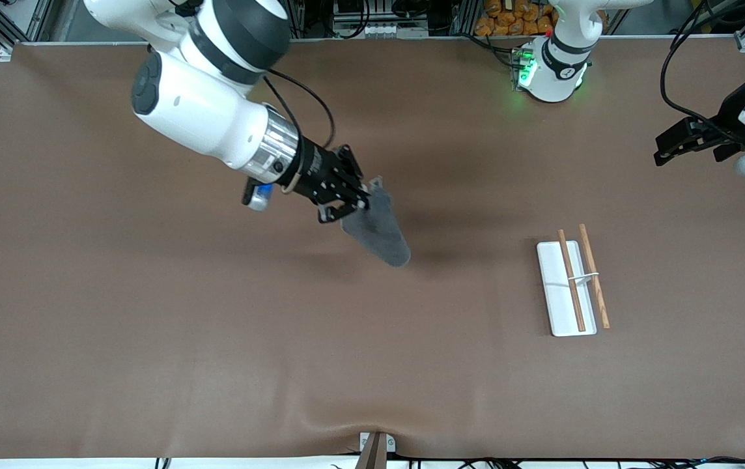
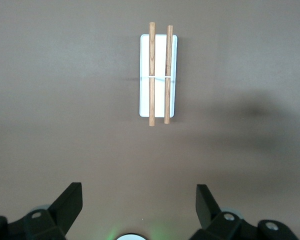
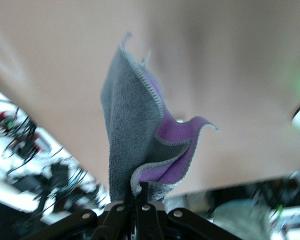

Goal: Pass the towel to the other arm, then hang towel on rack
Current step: 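Lift the towel with the right gripper toward the table middle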

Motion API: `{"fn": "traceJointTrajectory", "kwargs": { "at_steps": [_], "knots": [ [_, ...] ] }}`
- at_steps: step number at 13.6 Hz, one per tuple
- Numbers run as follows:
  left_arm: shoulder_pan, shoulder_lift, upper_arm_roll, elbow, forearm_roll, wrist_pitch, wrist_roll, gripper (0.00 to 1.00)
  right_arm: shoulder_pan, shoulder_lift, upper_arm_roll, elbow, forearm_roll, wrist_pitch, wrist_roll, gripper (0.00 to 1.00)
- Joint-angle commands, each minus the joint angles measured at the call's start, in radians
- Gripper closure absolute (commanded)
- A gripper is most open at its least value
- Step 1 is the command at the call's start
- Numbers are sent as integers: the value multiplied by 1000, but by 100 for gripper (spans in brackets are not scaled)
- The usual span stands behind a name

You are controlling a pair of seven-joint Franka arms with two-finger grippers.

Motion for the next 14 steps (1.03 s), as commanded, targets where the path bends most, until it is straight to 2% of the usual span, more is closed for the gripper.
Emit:
{"fn": "traceJointTrajectory", "kwargs": {
  "at_steps": [1,3,6,8,11,14],
  "knots": [
    [-8,15,-1,27,-1,-5,-5,0,28,82,-13,87,126,94,38,100],
    [-9,55,-1,36,-8,-5,-2,0,30,98,-13,95,143,96,36,100],
    [-37,159,-13,117,-15,7,0,0,36,101,-13,95,161,97,36,100],
    [-69,207,-16,126,-33,91,-8,0,44,107,-13,98,161,100,38,100],
    [-75,282,-16,126,-139,214,-101,0,45,107,-13,103,161,99,38,100],
    [-109,322,-16,126,-222,269,-190,0,44,107,-13,106,161,99,41,100]
  ]
}}
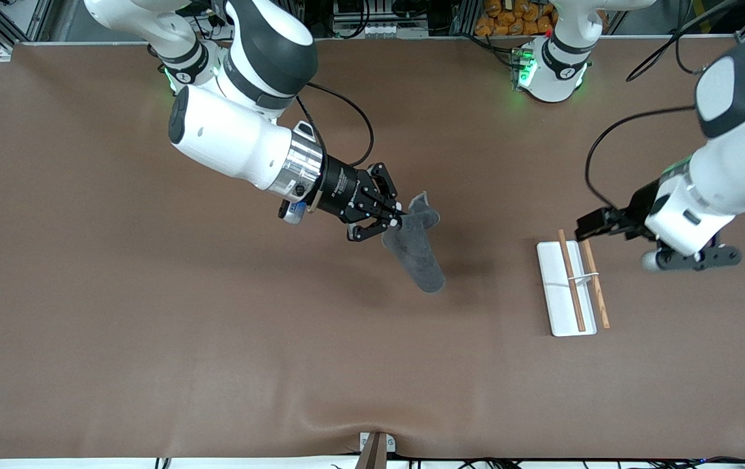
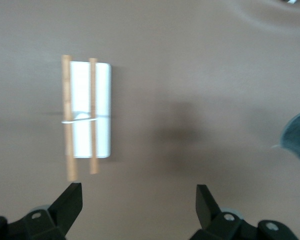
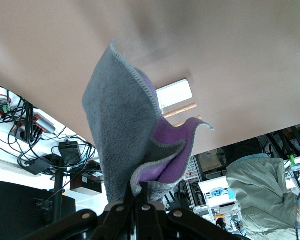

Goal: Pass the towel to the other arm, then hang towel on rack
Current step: 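Reach the left gripper to the hanging towel and grasp it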

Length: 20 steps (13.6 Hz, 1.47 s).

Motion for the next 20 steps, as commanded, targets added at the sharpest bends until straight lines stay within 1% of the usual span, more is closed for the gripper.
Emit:
{"fn": "traceJointTrajectory", "kwargs": {
  "at_steps": [1,4,5,8,10,13,15,17,20],
  "knots": [
    [-41,32,0,35,-54,26,-124,0,12,21,-11,38,22,8,24,100],
    [-98,67,0,35,-115,92,-332,0,12,22,-12,39,22,10,36,100],
    [-106,87,0,35,-142,122,-366,0,13,24,-12,41,24,11,36,100],
    [-118,130,0,35,-273,153,-408,0,13,37,-12,59,24,11,45,100],
    [-118,150,0,34,-294,161,-426,0,13,39,-12,59,24,10,47,100],
    [-114,192,1,34,-397,190,-437,0,12,39,-12,59,24,10,47,100],
    [-111,216,3,31,-443,218,-489,0,13,39,-12,59,22,10,47,100],
    [-105,254,4,32,-530,219,-547,0,12,39,-12,61,24,10,48,100],
    [-109,304,6,34,-658,268,-565,0,12,39,-12,61,24,11,48,100]
  ]
}}
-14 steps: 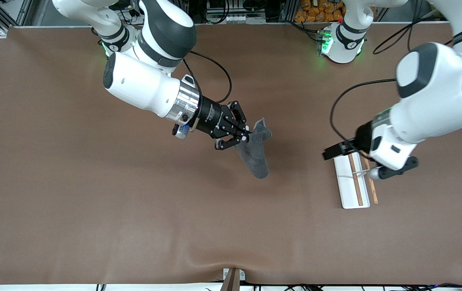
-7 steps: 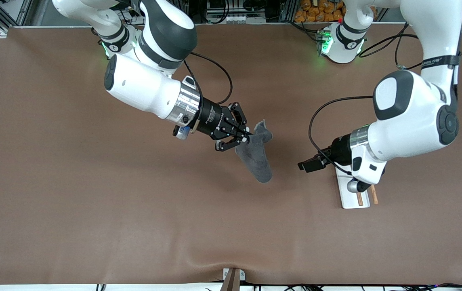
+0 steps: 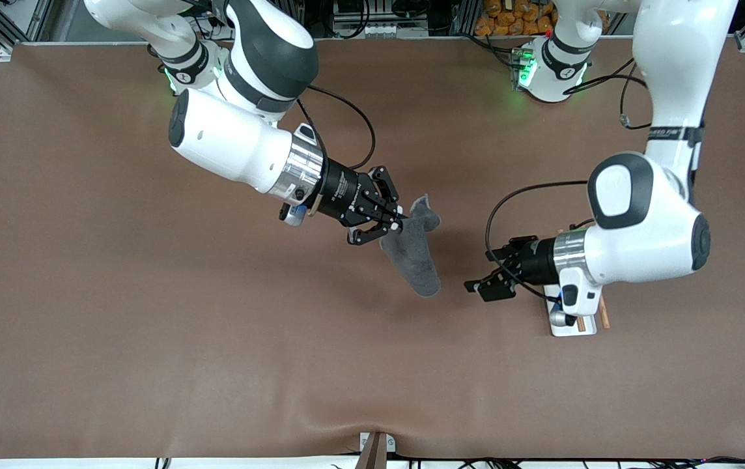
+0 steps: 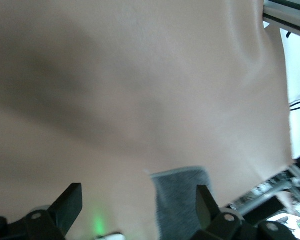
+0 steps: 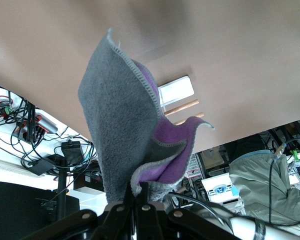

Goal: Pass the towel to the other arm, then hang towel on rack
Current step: 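Reach the left gripper to the hanging towel and grasp it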

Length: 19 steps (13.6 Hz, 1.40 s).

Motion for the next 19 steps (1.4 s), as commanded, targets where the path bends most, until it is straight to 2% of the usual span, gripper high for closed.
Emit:
{"fn": "traceJointTrajectory", "kwargs": {
  "at_steps": [1,5,11,15,16,19],
  "knots": [
    [-5,46,0,22,-102,41,-48,0,12,21,-10,37,21,11,24,100],
    [-35,82,-3,25,-240,144,-67,0,12,21,-10,39,21,28,25,100],
    [-63,134,-6,66,-315,164,-152,0,13,24,-10,40,34,43,27,100],
    [-85,135,-6,74,-328,181,-192,0,12,24,-10,40,35,43,28,100],
    [-88,135,-6,74,-328,182,-197,4,13,24,-10,40,35,43,28,100],
    [-88,138,-6,74,-328,182,-205,29,12,24,-10,40,35,43,30,100]
  ]
}}
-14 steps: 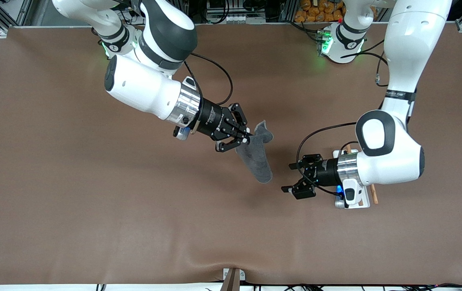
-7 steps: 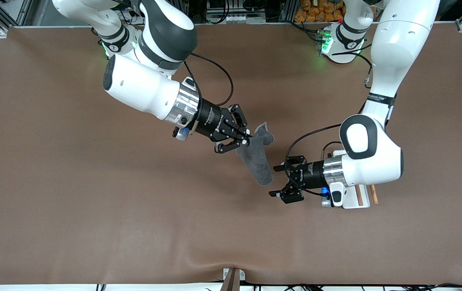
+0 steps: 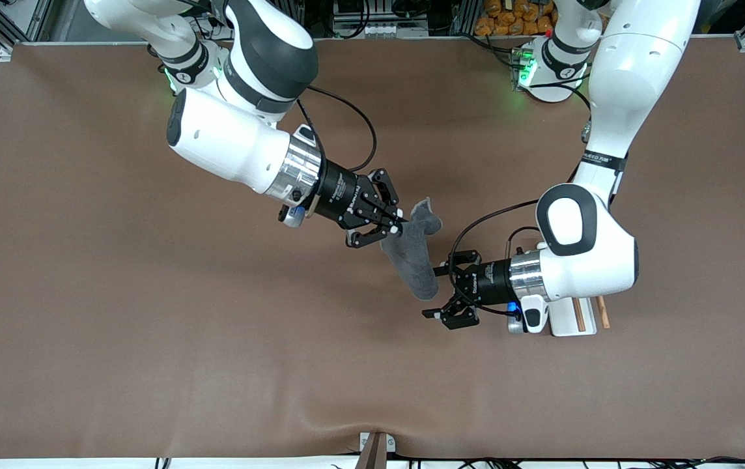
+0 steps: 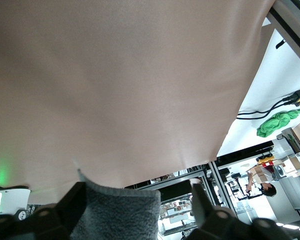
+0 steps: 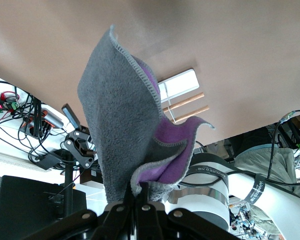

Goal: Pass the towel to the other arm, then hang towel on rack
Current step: 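Reach the left gripper to the hanging towel and grasp it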

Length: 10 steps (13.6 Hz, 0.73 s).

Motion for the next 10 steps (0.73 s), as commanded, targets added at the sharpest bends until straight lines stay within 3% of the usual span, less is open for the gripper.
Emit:
{"fn": "traceJointTrajectory", "kwargs": {
  "at_steps": [1,3,6,10],
  "knots": [
    [-5,23,0,26,-21,11,-13,40,12,21,-9,36,21,11,28,100],
    [-7,28,0,30,-21,23,-13,58,12,21,-9,36,21,11,28,100],
    [-10,28,0,34,-21,23,-19,69,12,21,-8,36,21,11,28,100],
    [-10,22,0,46,-21,23,-17,95,12,20,-9,36,19,7,27,100]
  ]
}}
